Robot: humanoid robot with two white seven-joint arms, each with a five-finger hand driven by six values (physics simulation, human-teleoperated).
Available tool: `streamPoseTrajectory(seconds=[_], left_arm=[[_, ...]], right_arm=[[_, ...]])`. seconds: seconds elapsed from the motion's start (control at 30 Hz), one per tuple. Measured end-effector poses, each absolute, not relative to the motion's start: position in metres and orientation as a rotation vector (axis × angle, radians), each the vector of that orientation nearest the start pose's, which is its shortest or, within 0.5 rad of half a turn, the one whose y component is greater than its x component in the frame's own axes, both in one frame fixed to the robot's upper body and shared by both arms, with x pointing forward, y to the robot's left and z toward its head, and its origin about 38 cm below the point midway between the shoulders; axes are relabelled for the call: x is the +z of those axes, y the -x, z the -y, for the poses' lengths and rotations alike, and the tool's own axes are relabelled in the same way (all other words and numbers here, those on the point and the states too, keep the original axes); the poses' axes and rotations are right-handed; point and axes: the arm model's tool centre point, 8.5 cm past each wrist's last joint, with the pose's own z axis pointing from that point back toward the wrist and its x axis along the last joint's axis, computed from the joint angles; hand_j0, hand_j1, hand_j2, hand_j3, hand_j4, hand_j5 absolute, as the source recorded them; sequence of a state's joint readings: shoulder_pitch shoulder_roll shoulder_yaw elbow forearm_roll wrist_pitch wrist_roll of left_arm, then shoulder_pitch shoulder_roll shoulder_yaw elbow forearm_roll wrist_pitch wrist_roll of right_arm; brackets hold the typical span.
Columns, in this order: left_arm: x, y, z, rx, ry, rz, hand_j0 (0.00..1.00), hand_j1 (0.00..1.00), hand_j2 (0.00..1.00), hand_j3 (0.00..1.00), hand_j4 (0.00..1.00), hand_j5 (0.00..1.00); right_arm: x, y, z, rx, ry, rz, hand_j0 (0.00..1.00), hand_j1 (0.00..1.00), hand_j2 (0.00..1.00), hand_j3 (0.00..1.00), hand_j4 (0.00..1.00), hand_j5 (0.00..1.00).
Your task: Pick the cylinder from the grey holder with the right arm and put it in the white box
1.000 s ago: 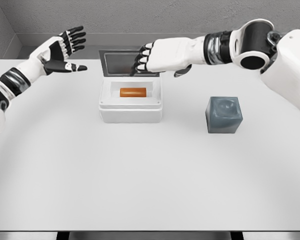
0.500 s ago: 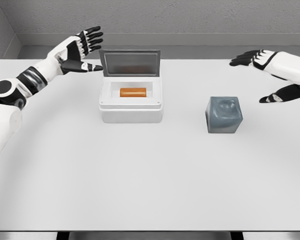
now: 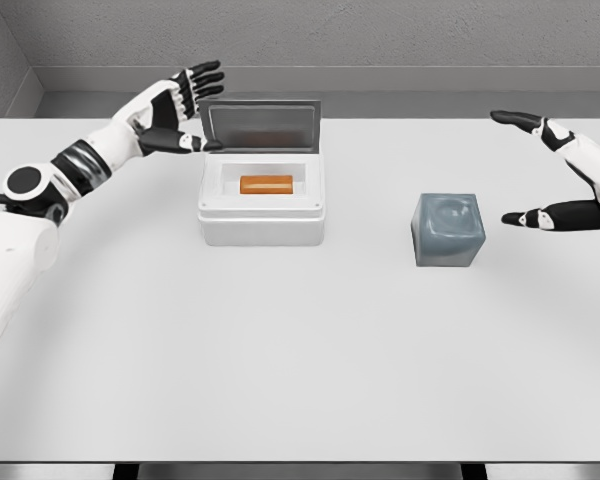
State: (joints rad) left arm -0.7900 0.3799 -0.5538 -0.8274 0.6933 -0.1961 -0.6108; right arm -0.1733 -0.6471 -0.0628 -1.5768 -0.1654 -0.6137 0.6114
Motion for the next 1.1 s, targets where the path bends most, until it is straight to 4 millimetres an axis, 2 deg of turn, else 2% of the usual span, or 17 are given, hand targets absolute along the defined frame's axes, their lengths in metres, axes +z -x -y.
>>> streamPoseTrajectory(seconds=[0.2,0.5,0.53,0.97,1.03,1.1], left_arm=[[0.167,-0.526,-0.261,-0.635,0.539,1.577,1.00,1.00,1.00,1.00,1.00,1.00],[0.175,-0.517,-0.279,-0.661,0.514,1.591,1.00,1.00,1.00,1.00,1.00,1.00],[0.170,-0.513,-0.280,-0.661,0.515,1.582,1.00,1.00,1.00,1.00,1.00,1.00],[0.176,-0.494,-0.276,-0.748,0.520,1.596,1.00,1.00,1.00,1.00,1.00,1.00],[0.180,-0.494,-0.282,-0.740,0.517,1.606,1.00,1.00,1.00,1.00,1.00,1.00],[0.184,-0.494,-0.298,-0.721,0.488,1.615,1.00,1.00,1.00,1.00,1.00,1.00]], right_arm=[[0.240,-0.370,0.369,1.229,0.134,2.005,1.00,1.00,1.00,1.00,1.00,1.00],[0.240,-0.370,0.368,1.230,0.133,2.006,1.00,1.00,1.00,1.00,1.00,1.00],[0.240,-0.370,0.368,1.230,0.132,2.005,1.00,1.00,1.00,1.00,1.00,1.00],[0.240,-0.371,0.368,1.230,0.132,2.006,1.00,1.00,1.00,1.00,1.00,1.00],[0.240,-0.371,0.368,1.230,0.132,2.005,1.00,1.00,1.00,1.00,1.00,1.00],[0.240,-0.371,0.368,1.230,0.132,2.005,1.00,1.00,1.00,1.00,1.00,1.00]])
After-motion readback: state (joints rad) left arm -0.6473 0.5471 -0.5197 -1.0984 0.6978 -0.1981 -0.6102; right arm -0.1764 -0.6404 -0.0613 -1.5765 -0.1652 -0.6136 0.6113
